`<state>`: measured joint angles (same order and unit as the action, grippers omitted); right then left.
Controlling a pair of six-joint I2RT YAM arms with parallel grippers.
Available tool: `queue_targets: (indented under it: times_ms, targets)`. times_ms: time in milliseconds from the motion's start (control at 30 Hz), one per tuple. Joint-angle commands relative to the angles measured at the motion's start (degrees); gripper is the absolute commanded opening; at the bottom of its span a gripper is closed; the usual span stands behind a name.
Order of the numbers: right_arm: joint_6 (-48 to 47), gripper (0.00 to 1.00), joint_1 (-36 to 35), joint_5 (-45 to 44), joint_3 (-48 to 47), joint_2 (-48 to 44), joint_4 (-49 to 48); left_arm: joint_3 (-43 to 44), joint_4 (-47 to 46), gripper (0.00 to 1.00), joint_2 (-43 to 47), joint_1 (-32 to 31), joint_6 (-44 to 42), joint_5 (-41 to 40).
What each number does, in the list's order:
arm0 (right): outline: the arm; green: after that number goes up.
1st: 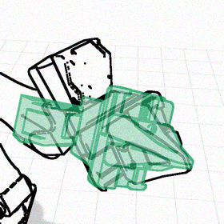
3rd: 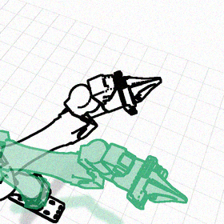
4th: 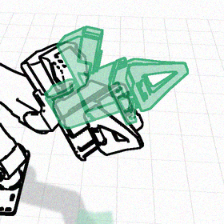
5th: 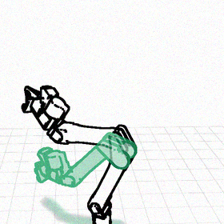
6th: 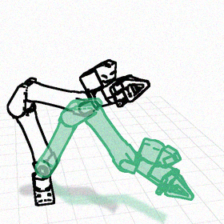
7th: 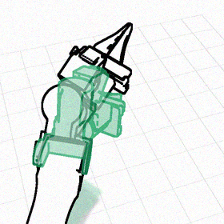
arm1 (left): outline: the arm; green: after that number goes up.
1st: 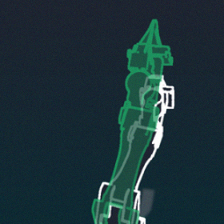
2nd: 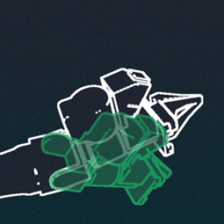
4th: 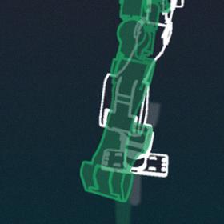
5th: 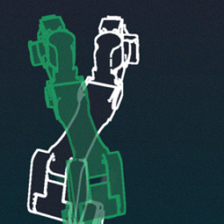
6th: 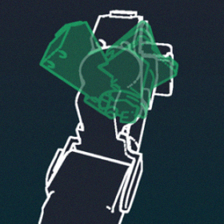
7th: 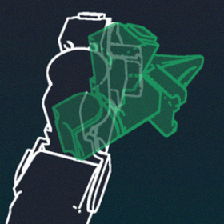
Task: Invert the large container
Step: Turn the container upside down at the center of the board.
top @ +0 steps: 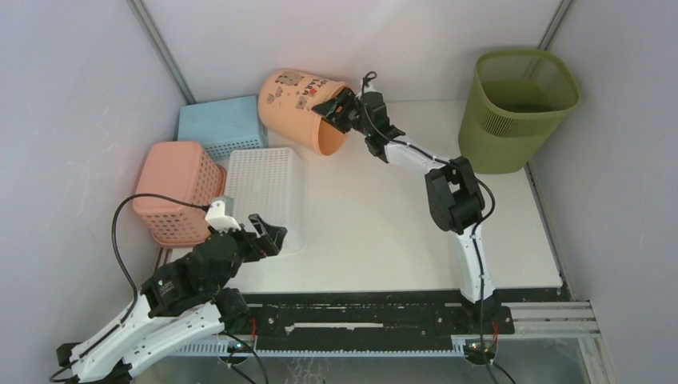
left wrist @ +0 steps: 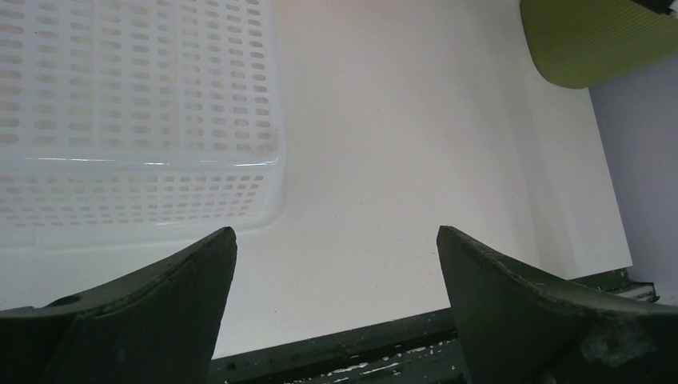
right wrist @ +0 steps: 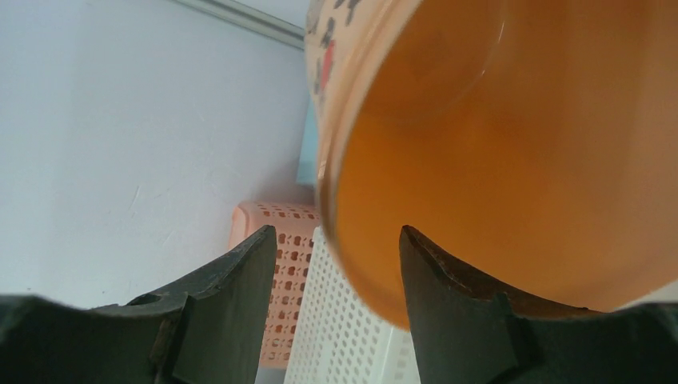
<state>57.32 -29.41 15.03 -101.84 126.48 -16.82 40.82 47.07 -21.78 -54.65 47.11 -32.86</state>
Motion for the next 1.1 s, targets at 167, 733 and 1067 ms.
queue_targets:
  times_ms: [167, 733, 1067]
  targets:
    - [0.57, 0.54, -1.08, 2.04, -11.26, 7.7, -3.81, -0.56, -1.2, 1.0, -0.08, 0.25, 0.21, -1.15]
    - [-0.63, 0.04, 4.67, 5.28, 25.98, -14.92, -13.92, -0.62, -6.79, 1.0, -4.84, 0.25, -0.56, 1.09]
    - [-1.07, 0.4, 6.2, 6.6, 40.58, -24.13, -14.26, -0.82, -8.22, 1.0, -7.0, 0.25, -0.97, 1.79]
